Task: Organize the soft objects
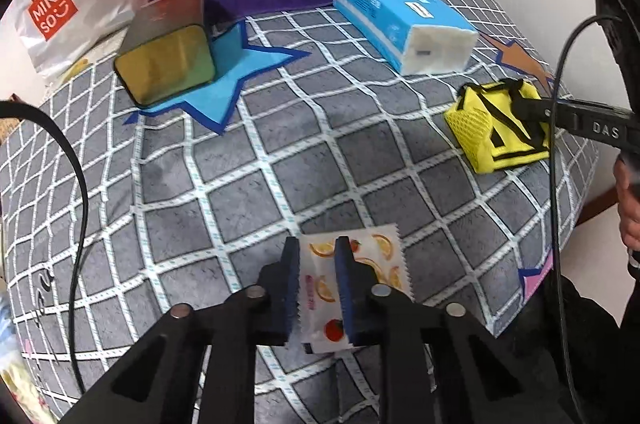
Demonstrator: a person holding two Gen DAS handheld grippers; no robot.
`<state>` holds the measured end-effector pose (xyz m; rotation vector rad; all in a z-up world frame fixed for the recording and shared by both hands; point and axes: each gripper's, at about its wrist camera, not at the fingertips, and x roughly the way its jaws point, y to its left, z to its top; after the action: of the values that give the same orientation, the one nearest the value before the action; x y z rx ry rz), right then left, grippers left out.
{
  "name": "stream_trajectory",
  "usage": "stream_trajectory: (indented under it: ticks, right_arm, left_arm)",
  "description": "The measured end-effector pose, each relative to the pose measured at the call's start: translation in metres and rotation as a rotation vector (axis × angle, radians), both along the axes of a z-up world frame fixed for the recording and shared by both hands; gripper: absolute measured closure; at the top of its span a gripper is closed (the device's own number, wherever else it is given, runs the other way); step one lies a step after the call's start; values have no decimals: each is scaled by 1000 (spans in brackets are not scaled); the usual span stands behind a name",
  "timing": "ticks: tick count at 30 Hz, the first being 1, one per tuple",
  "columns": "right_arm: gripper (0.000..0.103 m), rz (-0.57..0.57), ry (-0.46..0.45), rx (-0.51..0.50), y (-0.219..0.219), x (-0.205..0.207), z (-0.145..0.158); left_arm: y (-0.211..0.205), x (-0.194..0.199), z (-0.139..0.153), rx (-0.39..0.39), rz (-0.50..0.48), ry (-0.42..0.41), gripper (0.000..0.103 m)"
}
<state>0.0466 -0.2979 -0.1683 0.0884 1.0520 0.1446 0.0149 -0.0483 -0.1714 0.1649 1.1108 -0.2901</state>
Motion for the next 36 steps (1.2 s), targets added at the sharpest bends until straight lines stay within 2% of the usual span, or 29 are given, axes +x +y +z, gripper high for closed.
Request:
stream_trajectory:
  ticks: [2,4,8,10,11,12,13,14,17,20,24,31,36]
  right_arm:
    - [71,7,0,-3,3,0,1]
    - [71,10,1,-4,4,2,1]
    - [71,22,10,-6,9,5,0]
    - [71,24,16,-4,11,5,-3]
    - [71,24,21,1,11,6,-4]
    - [71,23,23,3,11,6,-5]
    - [71,22,25,3,11,6,-5]
    - [71,22,26,4,11,5,-6]
    - [71,23,23,12,10,4,-4]
    - [71,27,22,12,10,2,-3]
    - [71,31,22,14,8,2,-3]
    - [71,15,21,13,1,0,-2]
    - [71,-18,13,4,-12,-2,0]
  left_arm:
    - [6,4,0,-1,13,-4,93]
    - [13,8,-1,-16,26,3,94]
    - [27,13,-1,-42,51,18,94]
    - [29,12,-1,-67,40,37,89]
    - [27,10,0,-76,33,42,76]
    - [26,8,1,-81,25,40,56]
    - [22,5,2,-85,10,34,46]
    - [20,3,3,-86,2,27,29]
    - [9,-3,3,-93,-30,28,28]
    - [9,-2,2,-87,-7,35,28]
    - [4,-7,9,-137,-46,47,28]
    - [-33,-24,3,-89,-168,60,25]
    - [-51,-33,-8,-17,-213,49,18]
